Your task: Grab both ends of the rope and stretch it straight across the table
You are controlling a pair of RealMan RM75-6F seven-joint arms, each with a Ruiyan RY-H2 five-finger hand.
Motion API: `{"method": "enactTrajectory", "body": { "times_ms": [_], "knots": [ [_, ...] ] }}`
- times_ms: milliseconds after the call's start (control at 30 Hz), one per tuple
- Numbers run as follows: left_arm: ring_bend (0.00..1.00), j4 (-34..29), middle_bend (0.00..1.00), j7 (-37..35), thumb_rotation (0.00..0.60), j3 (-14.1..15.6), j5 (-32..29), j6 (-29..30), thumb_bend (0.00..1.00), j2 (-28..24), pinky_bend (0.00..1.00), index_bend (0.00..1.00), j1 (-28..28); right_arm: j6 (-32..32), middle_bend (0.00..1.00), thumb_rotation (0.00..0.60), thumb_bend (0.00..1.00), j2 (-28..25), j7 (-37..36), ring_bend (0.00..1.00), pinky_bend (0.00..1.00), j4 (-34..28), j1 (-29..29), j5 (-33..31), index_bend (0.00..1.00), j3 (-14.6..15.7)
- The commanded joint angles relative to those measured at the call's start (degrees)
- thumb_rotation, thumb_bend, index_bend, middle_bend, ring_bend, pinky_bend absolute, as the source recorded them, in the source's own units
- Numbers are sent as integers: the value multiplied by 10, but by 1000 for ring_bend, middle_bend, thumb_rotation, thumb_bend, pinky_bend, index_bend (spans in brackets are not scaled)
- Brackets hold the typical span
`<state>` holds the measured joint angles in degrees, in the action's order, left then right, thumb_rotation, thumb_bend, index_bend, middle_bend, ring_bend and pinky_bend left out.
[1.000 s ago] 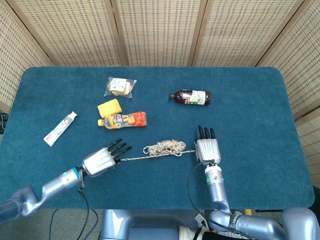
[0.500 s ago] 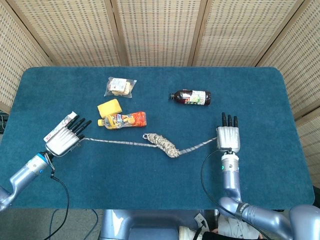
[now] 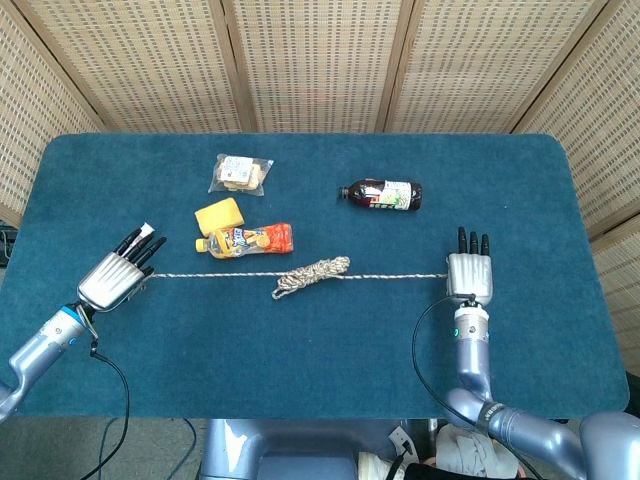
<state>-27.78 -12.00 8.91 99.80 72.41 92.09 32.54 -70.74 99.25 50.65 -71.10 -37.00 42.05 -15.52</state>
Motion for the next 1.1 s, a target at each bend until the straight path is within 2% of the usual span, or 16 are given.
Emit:
{"method": "enactTrajectory", "body": {
  "times_ms": [33, 67, 100, 133, 167, 200, 233, 267, 400, 567, 733, 867, 967, 1033, 1100],
  "knots": [
    [0, 1, 0, 0, 600, 0, 0, 0, 518, 2, 0, 833, 0, 1, 0, 600, 437, 0, -1, 0, 0, -1, 0, 0, 733, 0],
    [0, 2, 0, -1, 600, 1, 1, 0, 518, 2, 0, 820, 1, 1, 0, 600, 427, 0, -1, 0, 0, -1, 0, -1, 676, -1],
    [0, 2, 0, -1, 600, 1, 0, 0, 465, 3, 0, 731, 0, 3, 0, 600, 393, 0, -3, 0, 0, -3, 1, -2, 602, -1],
    [0, 2, 0, -2, 600, 1, 1, 1, 392, 3, 0, 599, 0, 5, 0, 600, 303, -1, -5, 0, 0, -5, 2, -2, 443, -1],
    [0, 2, 0, -2, 600, 2, 1, 1, 247, 3, 0, 349, 0, 6, 0, 600, 201, -2, -8, 0, 0, -7, 2, -2, 283, -1],
    [0, 2, 0, -2, 600, 3, 1, 1, 144, 2, 0, 196, 0, 7, 0, 600, 118, -3, -11, 0, 0, -9, 3, -1, 172, -2],
    [0, 2, 0, -3, 600, 3, 2, 2, 52, 2, 0, 55, -1, 8, 0, 600, 39, -4, -14, 0, 0, -12, 4, -2, 61, -2],
    [0, -4, 0, -16, 600, 3, 0, 4, 6, -2, 0, 0, -4, 10, 0, 600, 5, -8, -20, 0, 0, -23, 7, -3, 7, -4],
    [0, -41, 0, -58, 600, -16, -21, 29, 0, -19, 0, 0, -13, 2, 0, 600, 0, -28, -35, 0, 0, -59, 13, 12, 0, -4],
    [0, -118, 0, -131, 600, -53, -57, 81, 0, -68, 0, 0, -33, -20, 0, 600, 0, -83, -93, 0, 0, -131, 42, 72, 0, 7],
    [0, -201, 0, -176, 600, -96, -121, 107, 0, -124, 0, 0, -73, -43, 0, 600, 0, -150, -192, 0, 0, -178, 86, 159, 0, 34],
    [0, -329, 0, -165, 600, -117, -186, 111, 0, -184, 0, 0, -128, -81, 0, 600, 0, -195, -302, 0, 0, -176, 127, 280, 0, 79],
    [0, -442, 0, -165, 600, -114, -217, 117, 0, -231, 0, 0, -168, -118, 0, 600, 0, -219, -320, 0, 0, -155, 148, 378, 0, 129],
    [0, -495, 0, -120, 600, -107, -227, 137, 0, -250, 0, 0, -195, -147, 0, 600, 0, -228, -342, 0, 0, -160, 166, 427, 0, 156],
    [0, -537, 0, -46, 600, -93, -232, 160, 0, -255, 0, 0, -220, -183, 0, 600, 0, -231, -360, 0, 0, -167, 187, 471, 0, 177]
  ]
}}
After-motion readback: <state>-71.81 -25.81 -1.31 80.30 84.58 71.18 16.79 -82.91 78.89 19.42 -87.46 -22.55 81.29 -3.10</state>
